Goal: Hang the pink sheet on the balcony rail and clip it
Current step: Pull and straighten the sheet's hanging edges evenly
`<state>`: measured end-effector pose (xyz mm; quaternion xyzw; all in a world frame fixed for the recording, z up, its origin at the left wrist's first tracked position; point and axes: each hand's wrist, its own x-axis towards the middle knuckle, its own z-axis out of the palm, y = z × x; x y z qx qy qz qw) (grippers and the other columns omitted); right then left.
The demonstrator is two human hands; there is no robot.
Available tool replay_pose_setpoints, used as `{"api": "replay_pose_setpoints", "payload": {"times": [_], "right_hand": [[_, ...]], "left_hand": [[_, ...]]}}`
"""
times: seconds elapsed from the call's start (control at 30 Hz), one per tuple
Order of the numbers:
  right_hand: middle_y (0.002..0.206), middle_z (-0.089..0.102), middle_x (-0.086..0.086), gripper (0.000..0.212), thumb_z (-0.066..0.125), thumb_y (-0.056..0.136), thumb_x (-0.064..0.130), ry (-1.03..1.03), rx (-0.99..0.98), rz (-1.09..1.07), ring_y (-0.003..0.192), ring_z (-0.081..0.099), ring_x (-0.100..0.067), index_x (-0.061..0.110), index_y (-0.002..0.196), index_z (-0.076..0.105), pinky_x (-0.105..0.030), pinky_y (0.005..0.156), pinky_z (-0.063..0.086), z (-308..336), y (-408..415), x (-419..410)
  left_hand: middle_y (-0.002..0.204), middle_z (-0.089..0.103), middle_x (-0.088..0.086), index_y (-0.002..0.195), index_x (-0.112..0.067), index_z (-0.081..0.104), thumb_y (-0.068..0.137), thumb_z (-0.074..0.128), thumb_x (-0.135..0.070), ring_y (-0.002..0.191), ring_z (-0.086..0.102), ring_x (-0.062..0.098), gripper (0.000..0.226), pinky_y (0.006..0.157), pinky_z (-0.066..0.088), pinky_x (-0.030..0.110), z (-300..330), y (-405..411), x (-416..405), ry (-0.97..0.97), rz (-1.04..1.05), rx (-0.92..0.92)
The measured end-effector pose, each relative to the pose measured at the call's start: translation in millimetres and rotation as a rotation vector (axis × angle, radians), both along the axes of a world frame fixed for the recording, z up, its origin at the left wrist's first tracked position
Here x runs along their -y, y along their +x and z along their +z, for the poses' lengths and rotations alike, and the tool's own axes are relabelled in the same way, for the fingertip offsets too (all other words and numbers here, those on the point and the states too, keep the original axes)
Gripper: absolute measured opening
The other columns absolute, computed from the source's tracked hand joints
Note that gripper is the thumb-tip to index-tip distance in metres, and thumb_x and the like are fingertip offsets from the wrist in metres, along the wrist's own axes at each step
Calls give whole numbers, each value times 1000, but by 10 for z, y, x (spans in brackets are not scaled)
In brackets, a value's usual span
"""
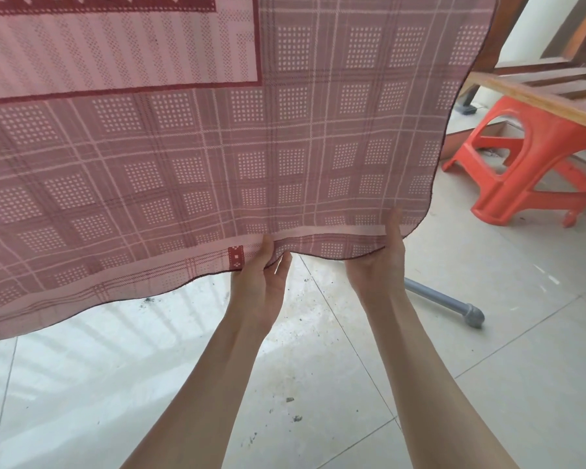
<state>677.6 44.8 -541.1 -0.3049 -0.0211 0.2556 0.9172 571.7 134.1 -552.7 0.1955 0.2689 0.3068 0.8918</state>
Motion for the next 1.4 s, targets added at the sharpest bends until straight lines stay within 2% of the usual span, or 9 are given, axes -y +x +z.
{"api": "replay_pose_setpoints", "payload": {"times": [0.23, 0.37, 0.73, 0.8, 0.93, 1.03, 1.1, 1.23, 1.4], "right_hand": [[127, 59, -5, 42, 47, 96, 22, 57, -92, -13, 116, 57, -17, 8, 135, 45, -33, 102, 44, -220, 37, -118], [98, 71, 0, 31, 50, 91, 21, 52, -135, -14, 94, 67, -10, 7, 118, 56, -26, 93, 51, -295, 5, -149], [87, 74, 0, 24, 51, 94, 25, -11, -104, -16, 83, 70, -14, 10, 112, 57, -31, 89, 53, -149, 74, 18], [102, 67, -3, 31, 58, 89, 37, -108, -66, -61, 91, 68, -16, 14, 110, 55, -30, 83, 54, -143, 148, 73], [108, 58, 10, 84, 56, 40, 90, -443, 24, -42, 104, 59, -8, 36, 104, 51, -20, 91, 47, -78, 274, 73], [97, 63, -1, 23, 58, 90, 32, -337, -21, -101, 80, 64, -8, 12, 102, 60, -15, 70, 54, -136, 304, 174], [86, 62, -5, 9, 52, 92, 7, -88, -224, -87, 77, 65, -13, 3, 92, 60, -22, 67, 57, -160, 325, 178], [74, 61, -1, 10, 51, 93, 7, -194, -177, -55, 68, 62, -9, 6, 86, 58, -23, 66, 53, -126, 385, 152], [105, 61, 8, 17, 47, 95, 17, -490, -128, 0, 100, 55, -8, 21, 108, 56, -28, 85, 34, -60, 438, 111]], "left_hand": [[80, 68, -7, 88, -16, 64, 86, 58, -6, 78, 65, 5, 12, 72, 53, 20, -125, -16, -40, 99, -2, -22], [92, 70, -3, 91, -13, 65, 87, 57, -9, 93, 66, 9, 10, 77, 48, 22, -209, -57, -81, 140, -41, -63], [79, 73, -4, 89, -9, 62, 90, 54, -4, 94, 67, 13, 10, 77, 46, 21, -208, 68, -60, 82, -7, -89], [81, 73, -2, 90, -7, 62, 89, 54, -2, 89, 68, 12, 9, 76, 47, 21, -202, 87, -47, 56, 12, -98], [90, 69, 3, 92, -5, 62, 89, 55, -1, 82, 70, 11, 9, 76, 49, 21, -193, 70, -65, 55, 38, -136], [88, 69, 3, 91, -7, 62, 88, 56, -2, 80, 69, 11, 8, 76, 49, 22, -169, 62, -88, 36, 58, -186], [85, 67, 2, 87, -7, 62, 87, 58, -1, 78, 65, 11, 7, 76, 49, 22, -166, 47, -99, 21, 69, -211], [82, 63, -1, 98, -7, 57, 87, 60, -4, 72, 61, 7, 12, 75, 47, 20, -225, 4, -124, 112, 47, -256], [79, 63, -3, 81, -13, 58, 88, 59, -7, 81, 62, 11, 10, 83, 46, 26, -131, 18, -111, 124, 33, -336]]}}
